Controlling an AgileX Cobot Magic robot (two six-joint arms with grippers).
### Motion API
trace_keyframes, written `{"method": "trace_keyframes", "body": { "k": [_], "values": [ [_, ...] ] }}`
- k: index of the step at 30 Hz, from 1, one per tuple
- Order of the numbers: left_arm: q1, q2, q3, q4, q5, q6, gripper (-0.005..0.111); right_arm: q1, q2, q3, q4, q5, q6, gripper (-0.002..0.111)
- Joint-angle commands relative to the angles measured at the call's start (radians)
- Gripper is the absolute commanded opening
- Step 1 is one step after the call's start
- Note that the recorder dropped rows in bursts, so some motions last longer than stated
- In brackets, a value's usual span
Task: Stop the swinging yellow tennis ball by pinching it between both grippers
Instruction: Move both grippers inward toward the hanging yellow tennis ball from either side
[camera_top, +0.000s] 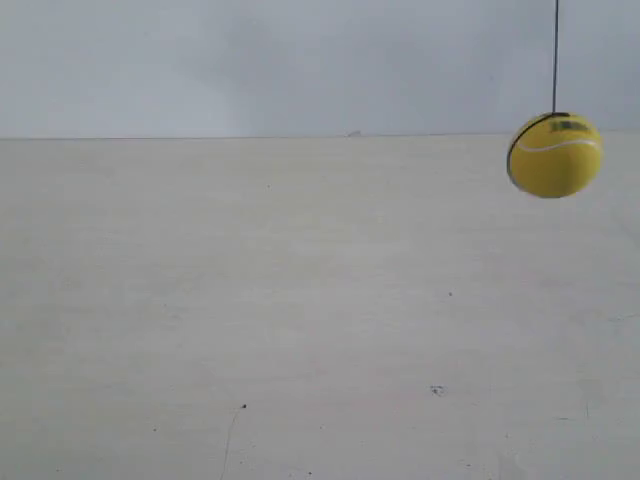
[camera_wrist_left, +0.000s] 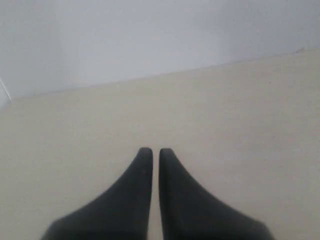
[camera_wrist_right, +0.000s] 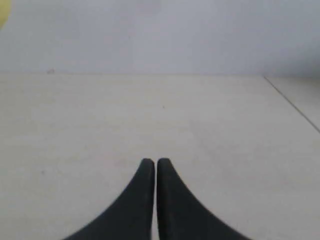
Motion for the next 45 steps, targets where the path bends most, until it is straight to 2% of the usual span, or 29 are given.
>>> {"method": "trace_keyframes", "body": {
  "k": [1, 4, 8, 14, 17, 20, 23, 25, 28, 33, 38, 42, 45],
  "values": [
    [0.005, -0.002, 0.003, -0.054, -0.177, 0.014, 0.005, -0.003, -0.004, 0.0, 0.014, -0.136, -0.002, 0.0],
    [0.005, -0.002, 0.003, -0.078, -0.276, -0.063, 0.005, -0.003, -0.004, 0.0, 0.066, -0.192, 0.0, 0.0],
    [0.005, -0.002, 0.003, -0.082, -0.432, -0.144, 0.005, -0.003, -0.004, 0.0, 0.103, -0.359, 0.058, 0.0],
    [0.005, -0.002, 0.003, -0.056, -0.507, -0.602, 0.005, -0.003, -0.004, 0.0, 0.085, -0.445, 0.394, 0.0],
    [0.003, -0.002, 0.003, 0.155, -0.556, -0.741, 0.005, 0.007, -0.004, -0.004, 0.003, -0.465, 0.428, 0.0],
    [0.003, 0.045, -0.018, 0.432, -0.609, -1.01, 0.005, 0.048, -0.004, -0.053, -0.101, -0.454, 0.535, 0.0],
    [0.003, 0.15, -0.064, 0.693, -0.748, -1.256, 0.005, 0.114, 0.055, -0.098, -0.233, -0.457, 0.631, 0.0],
    [0.003, 0.25, -0.103, 0.86, -0.89, -1.34, 0.005, 0.167, 0.116, -0.122, -0.335, -0.46, 0.685, 0.0],
    [0.003, 0.401, -0.149, 0.993, -1.073, -1.357, 0.005, 0.258, 0.21, -0.141, -0.398, -0.476, 0.712, 0.0],
    [0.003, 0.66, -0.199, 0.999, -1.237, -1.245, 0.005, 0.36, 0.408, -0.142, -0.405, -0.628, 0.628, 0.0],
    [0.003, 0.918, -0.236, 1.003, -1.445, -1.106, 0.005, 0.379, 0.655, -0.144, -0.366, -0.809, 0.519, 0.0],
    [0.0, 1.088, -0.259, 1.003, -1.483, -1.006, 0.005, 0.379, 0.844, -0.207, -0.361, -0.884, 0.483, 0.0],
    [-0.049, 1.189, -0.268, 0.985, -1.483, -0.899, 0.005, 0.379, 0.978, -0.276, -0.44, -0.928, 0.501, 0.0]
  ]
}}
